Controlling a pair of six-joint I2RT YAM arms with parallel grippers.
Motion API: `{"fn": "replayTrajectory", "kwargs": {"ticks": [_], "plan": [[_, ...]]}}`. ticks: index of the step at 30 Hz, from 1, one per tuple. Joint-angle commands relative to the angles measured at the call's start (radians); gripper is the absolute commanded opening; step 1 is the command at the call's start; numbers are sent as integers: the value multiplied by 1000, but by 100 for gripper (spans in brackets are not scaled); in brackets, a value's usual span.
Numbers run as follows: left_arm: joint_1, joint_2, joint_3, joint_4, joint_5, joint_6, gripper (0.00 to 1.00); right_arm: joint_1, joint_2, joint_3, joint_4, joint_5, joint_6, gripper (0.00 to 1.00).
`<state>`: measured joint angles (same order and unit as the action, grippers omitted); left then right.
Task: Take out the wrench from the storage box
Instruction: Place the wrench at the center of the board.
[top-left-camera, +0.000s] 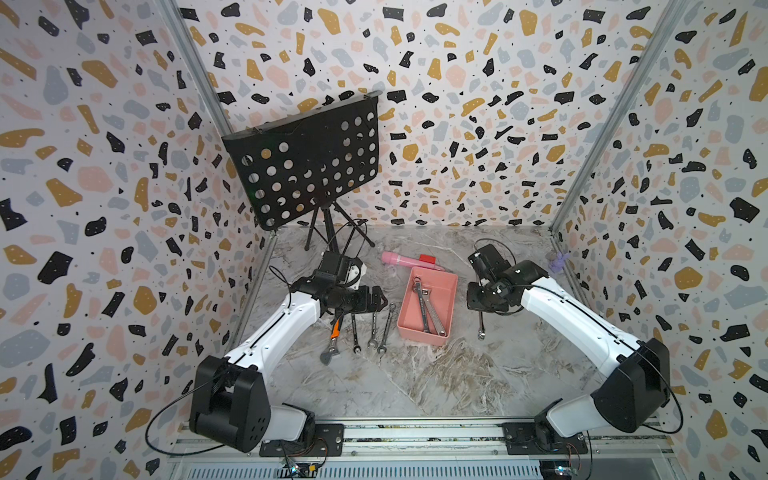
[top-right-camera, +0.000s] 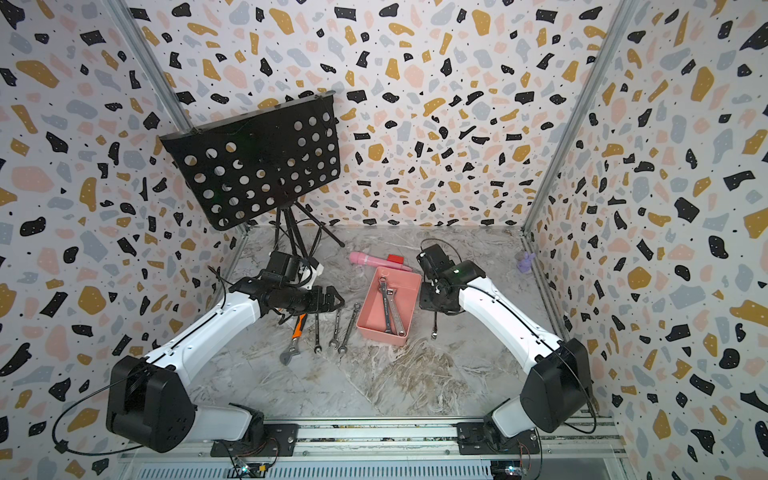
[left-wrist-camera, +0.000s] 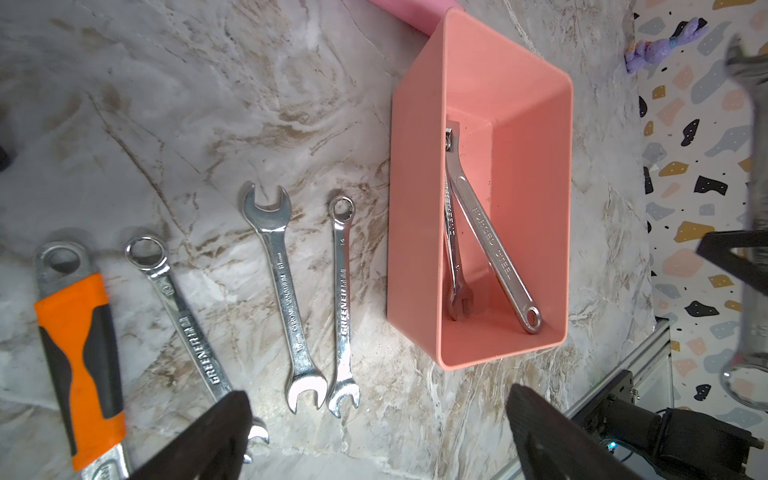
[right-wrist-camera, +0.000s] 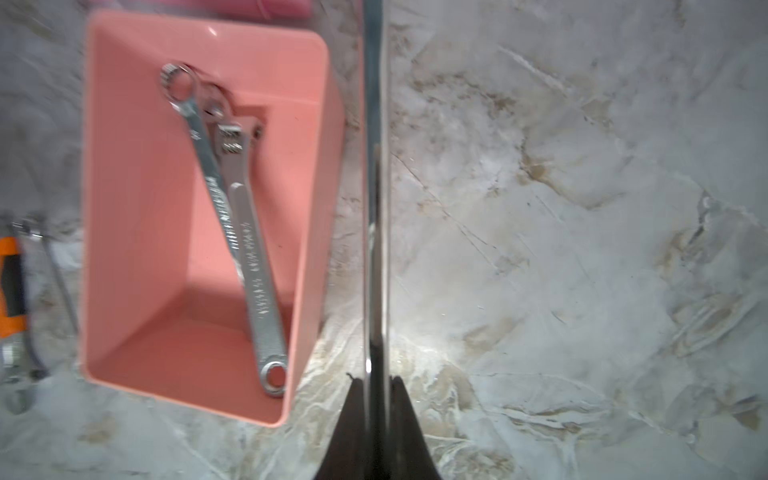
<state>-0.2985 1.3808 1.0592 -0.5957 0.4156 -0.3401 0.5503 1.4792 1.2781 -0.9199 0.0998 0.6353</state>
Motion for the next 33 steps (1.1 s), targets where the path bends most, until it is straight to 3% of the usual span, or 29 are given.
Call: {"fn": "replayTrajectory", "kwargs": {"ticks": [1,10,17,33], "plan": [[-4,-9,23,33,15,-6,100,-19,-8,-48,78,-23,-112,0],[-2,-15,-5,29,7,4,100,-102,68,-246,409,-180,-107,0],[-2,-11,-10,22,-1,13,100,-146,138,-305,573,-228,-118,0],[-3,-1,-24,2,-19,33,100,-177,252,-346,674,-277,-103,1]]}}
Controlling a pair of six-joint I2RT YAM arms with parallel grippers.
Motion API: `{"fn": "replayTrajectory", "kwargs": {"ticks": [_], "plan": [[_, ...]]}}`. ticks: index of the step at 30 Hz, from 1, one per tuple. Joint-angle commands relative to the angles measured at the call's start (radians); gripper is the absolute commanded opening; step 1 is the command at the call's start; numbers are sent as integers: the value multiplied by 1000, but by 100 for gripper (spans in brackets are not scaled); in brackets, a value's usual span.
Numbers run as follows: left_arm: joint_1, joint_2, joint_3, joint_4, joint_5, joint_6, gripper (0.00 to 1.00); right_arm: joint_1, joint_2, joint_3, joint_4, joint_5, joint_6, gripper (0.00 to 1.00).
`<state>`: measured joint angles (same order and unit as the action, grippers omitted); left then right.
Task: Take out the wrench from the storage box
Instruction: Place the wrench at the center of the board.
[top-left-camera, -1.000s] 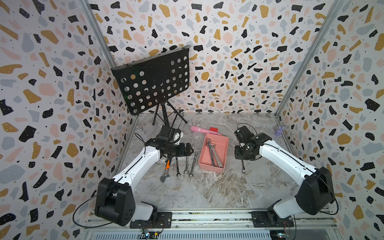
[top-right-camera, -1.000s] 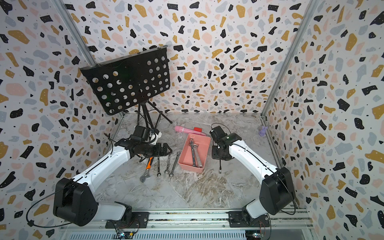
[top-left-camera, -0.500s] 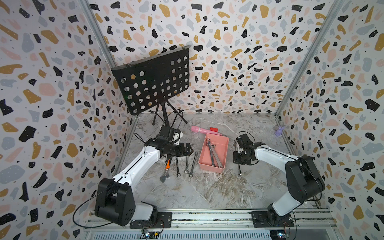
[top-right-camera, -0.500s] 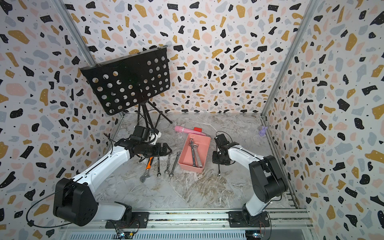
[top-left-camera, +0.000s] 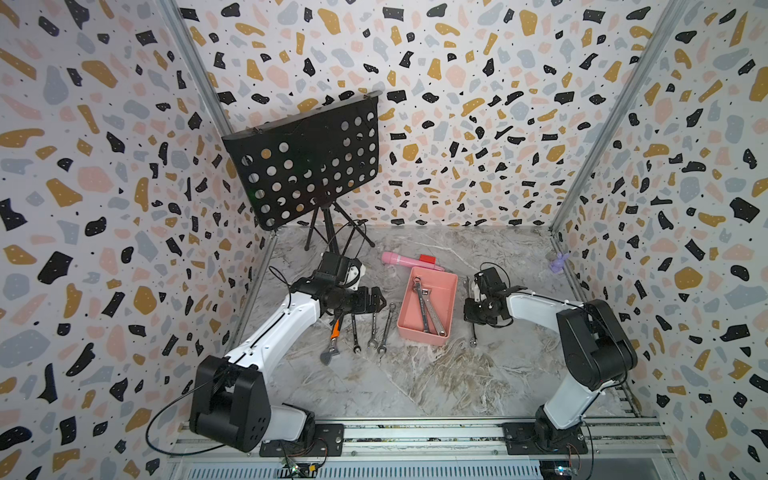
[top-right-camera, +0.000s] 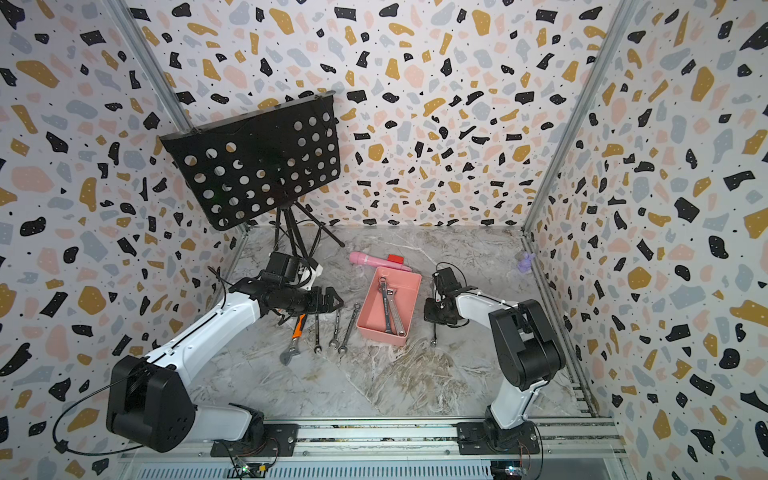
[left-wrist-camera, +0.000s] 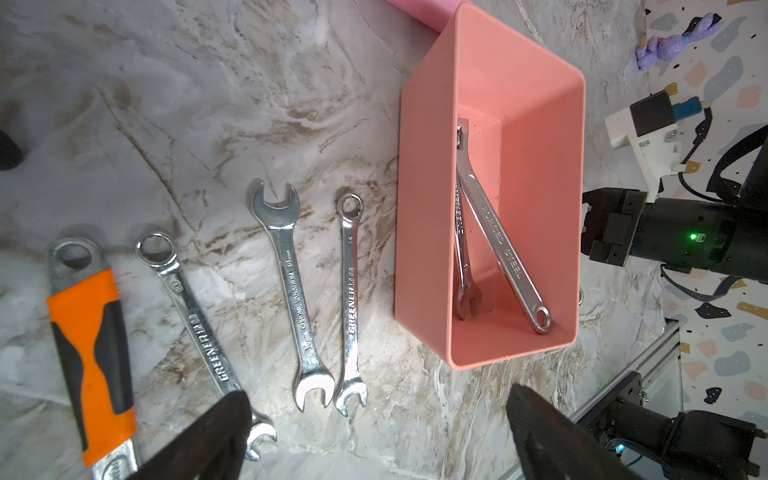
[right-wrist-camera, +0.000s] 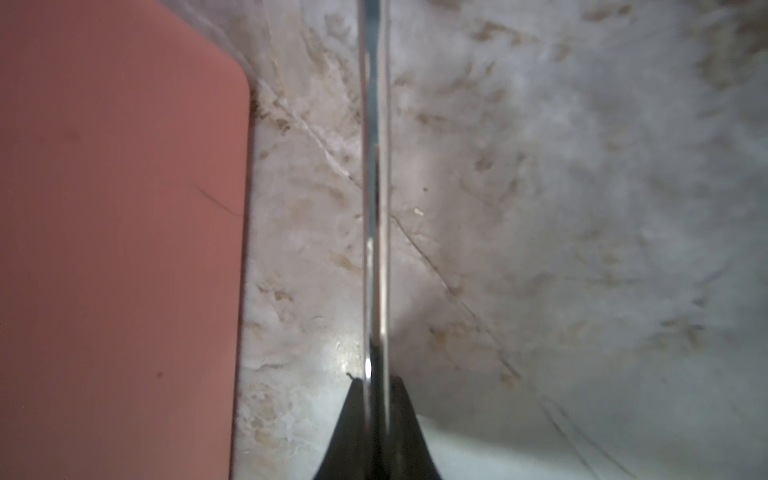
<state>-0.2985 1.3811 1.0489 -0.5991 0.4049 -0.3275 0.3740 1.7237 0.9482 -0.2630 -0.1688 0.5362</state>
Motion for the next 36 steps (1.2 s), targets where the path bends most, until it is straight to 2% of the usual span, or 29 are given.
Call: {"fn": "replayTrajectory", "kwargs": {"ticks": [1,11,19,21,27,36], "plan": [[-2,-1,-16,5,-10,19,100,0,7,-18,15,-2,-8,3],[-2,9,-13,3,-8,27,100,-1,-1,-35,-17,42,-28,16],[-2,10,-9,-3,-12,30,100,-2,-22,-33,-40,56,-33,18],[-2,9,-7,-5,-13,32,100,-1,-41,-24,-69,79,-42,21],[-2,10,-3,-8,-15,36,100,-3,-114,17,-151,120,-66,39],[-2,11,23,-20,-20,45,100,2,-255,158,-288,92,-54,45]]}}
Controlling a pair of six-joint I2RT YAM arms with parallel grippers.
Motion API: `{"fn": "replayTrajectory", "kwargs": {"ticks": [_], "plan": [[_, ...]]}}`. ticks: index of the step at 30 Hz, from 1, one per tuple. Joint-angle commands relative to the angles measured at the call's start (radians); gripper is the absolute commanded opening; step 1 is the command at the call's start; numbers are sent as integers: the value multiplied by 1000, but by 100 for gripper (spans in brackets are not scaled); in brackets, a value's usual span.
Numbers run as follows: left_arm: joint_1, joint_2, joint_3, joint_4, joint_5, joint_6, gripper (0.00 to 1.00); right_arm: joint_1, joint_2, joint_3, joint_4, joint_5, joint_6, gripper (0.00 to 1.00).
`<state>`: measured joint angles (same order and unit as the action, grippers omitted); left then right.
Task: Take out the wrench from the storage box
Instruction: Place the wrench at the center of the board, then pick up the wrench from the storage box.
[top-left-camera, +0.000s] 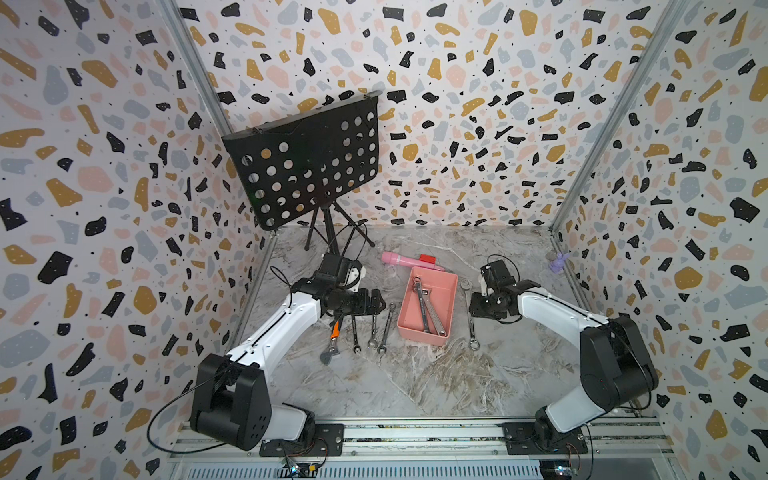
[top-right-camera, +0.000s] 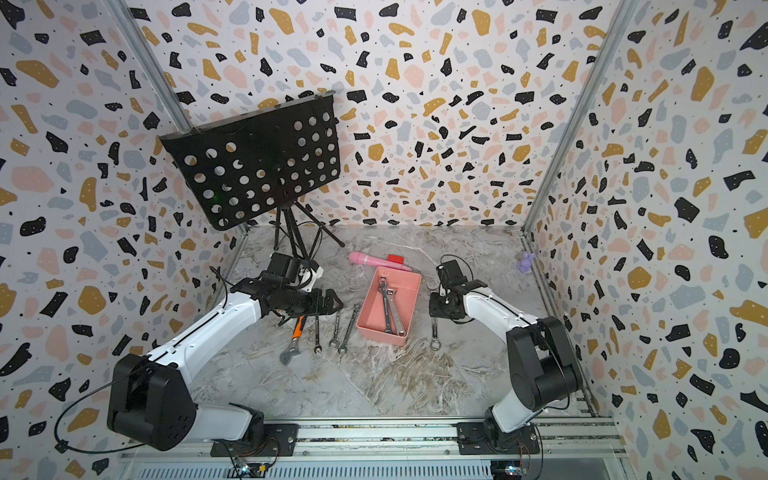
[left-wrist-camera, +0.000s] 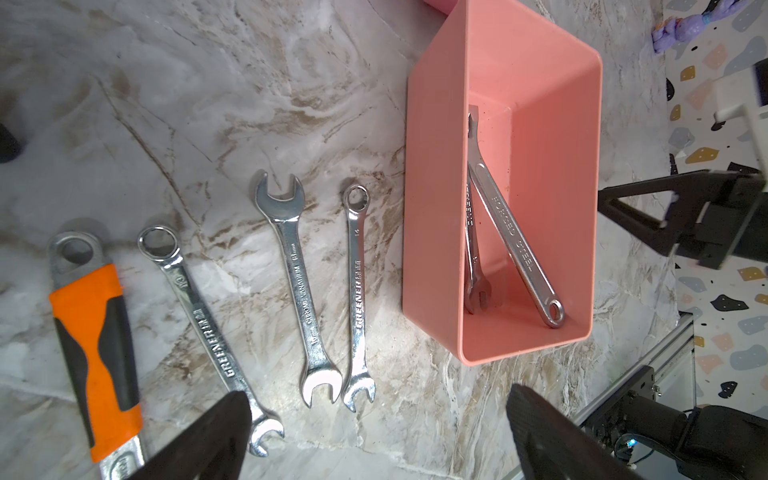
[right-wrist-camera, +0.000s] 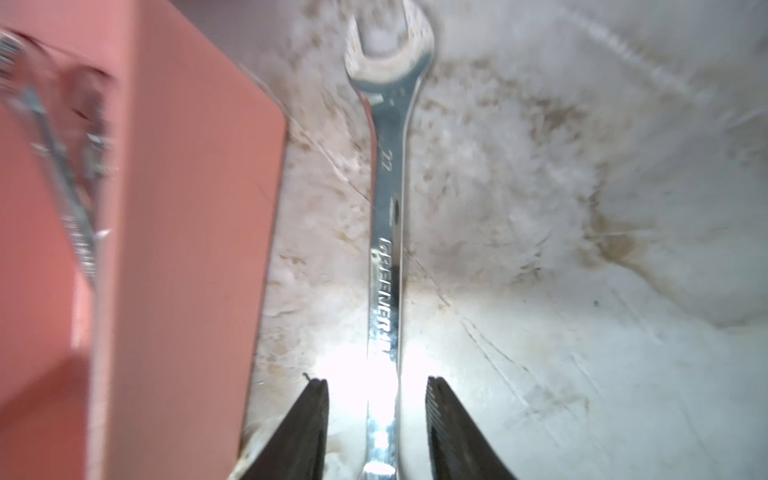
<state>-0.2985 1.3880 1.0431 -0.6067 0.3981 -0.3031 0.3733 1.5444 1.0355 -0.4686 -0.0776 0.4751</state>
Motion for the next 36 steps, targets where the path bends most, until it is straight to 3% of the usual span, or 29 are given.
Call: {"fn": "replayTrajectory", "kwargs": {"ticks": [1,6,13,25,36], "plan": [[-2,4,32,-14,-17,23,100,13,-91,88,-96,-1,15,46],[0,16,56,-29,-26,39,100,116,-99,192,-155,36,24,48],[4,11,67,-40,-27,46,100,289,53,288,-178,89,25,51],[4,-35,25,-36,5,23,100,317,309,371,-147,93,-33,52],[6,-39,2,-30,11,24,100,320,441,402,-159,103,-49,43]]}}
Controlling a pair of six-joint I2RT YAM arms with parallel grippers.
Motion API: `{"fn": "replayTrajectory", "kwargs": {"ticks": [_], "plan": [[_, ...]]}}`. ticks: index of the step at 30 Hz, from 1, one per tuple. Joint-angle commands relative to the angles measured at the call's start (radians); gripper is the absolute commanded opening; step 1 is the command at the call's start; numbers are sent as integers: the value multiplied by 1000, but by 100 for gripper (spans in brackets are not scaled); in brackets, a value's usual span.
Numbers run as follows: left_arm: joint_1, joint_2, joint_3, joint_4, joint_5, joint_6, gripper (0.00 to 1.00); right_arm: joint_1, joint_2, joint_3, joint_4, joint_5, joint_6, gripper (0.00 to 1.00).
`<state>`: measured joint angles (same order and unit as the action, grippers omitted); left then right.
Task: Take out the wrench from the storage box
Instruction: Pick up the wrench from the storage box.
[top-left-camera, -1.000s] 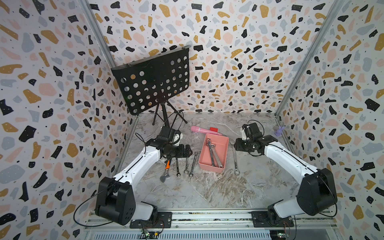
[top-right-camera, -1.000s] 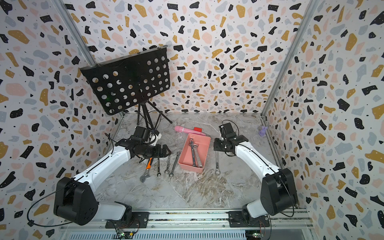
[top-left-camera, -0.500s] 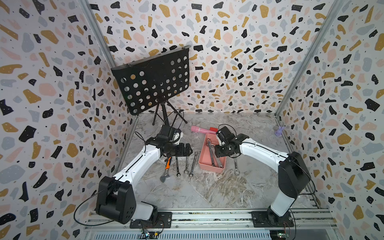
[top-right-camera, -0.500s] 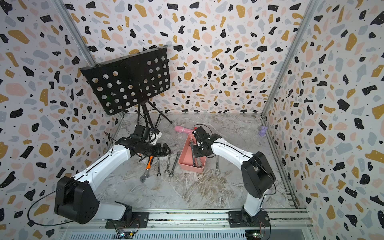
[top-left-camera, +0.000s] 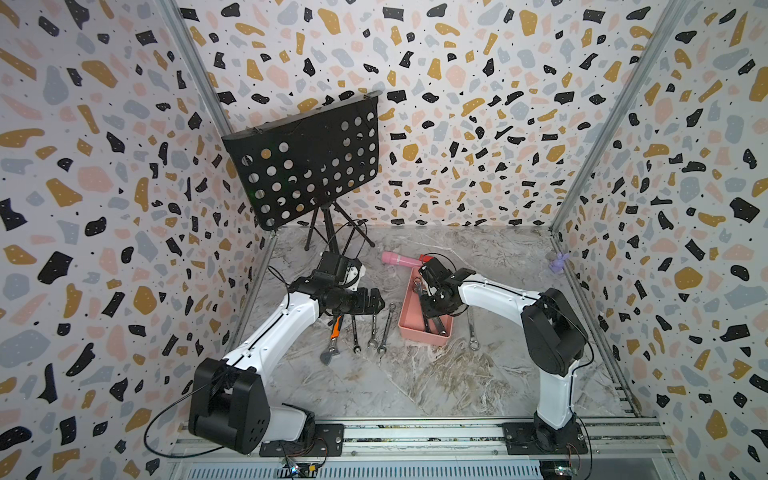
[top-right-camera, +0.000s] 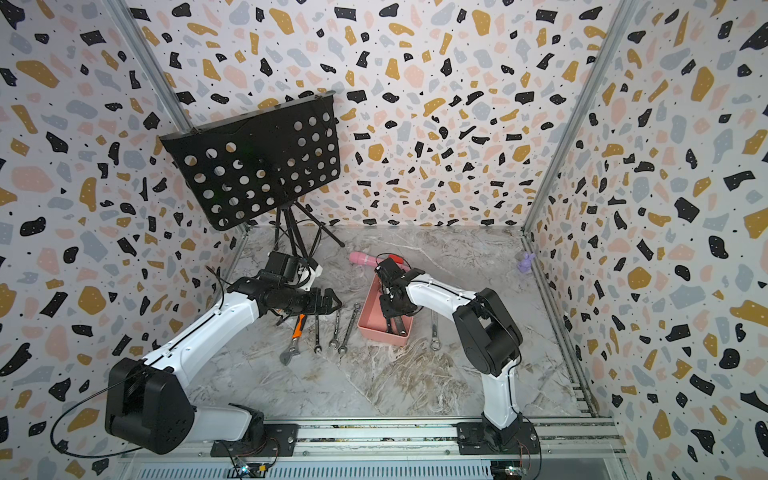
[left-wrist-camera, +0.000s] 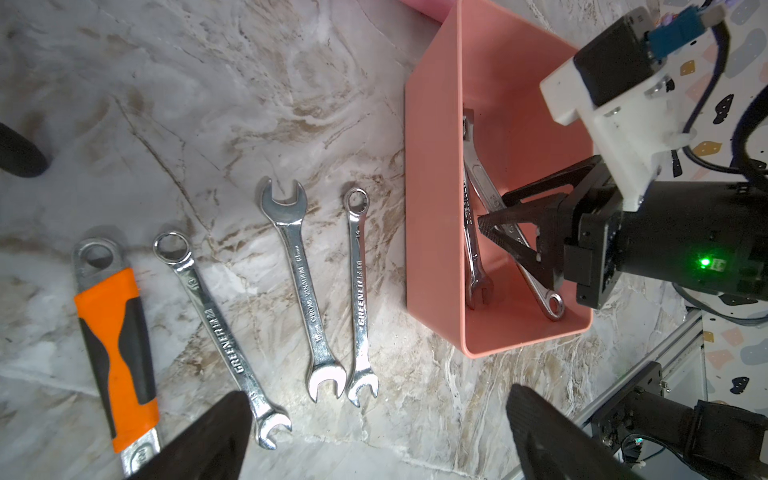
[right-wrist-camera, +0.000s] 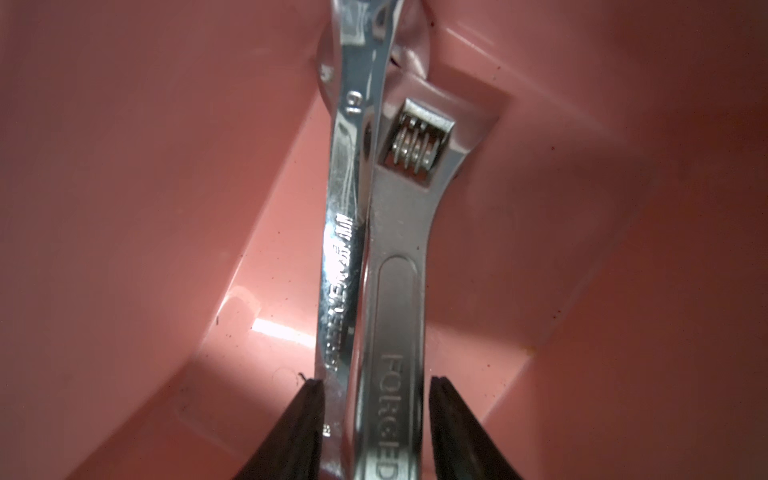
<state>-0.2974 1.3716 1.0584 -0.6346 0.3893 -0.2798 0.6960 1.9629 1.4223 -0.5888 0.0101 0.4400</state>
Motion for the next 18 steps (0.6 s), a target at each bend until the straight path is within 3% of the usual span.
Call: {"fn": "replayTrajectory", "kwargs": {"ticks": [1,10,18], "plan": [[4,-24,-16,0,20,1,100,-3,30,16,-39,11,-15,42],[4,-35,-34,28,49,-27,100,0,-38,64,-95,43,-9,11],[4,-43,-28,69,91,-69,100,11,-181,41,-149,80,16,3]]}}
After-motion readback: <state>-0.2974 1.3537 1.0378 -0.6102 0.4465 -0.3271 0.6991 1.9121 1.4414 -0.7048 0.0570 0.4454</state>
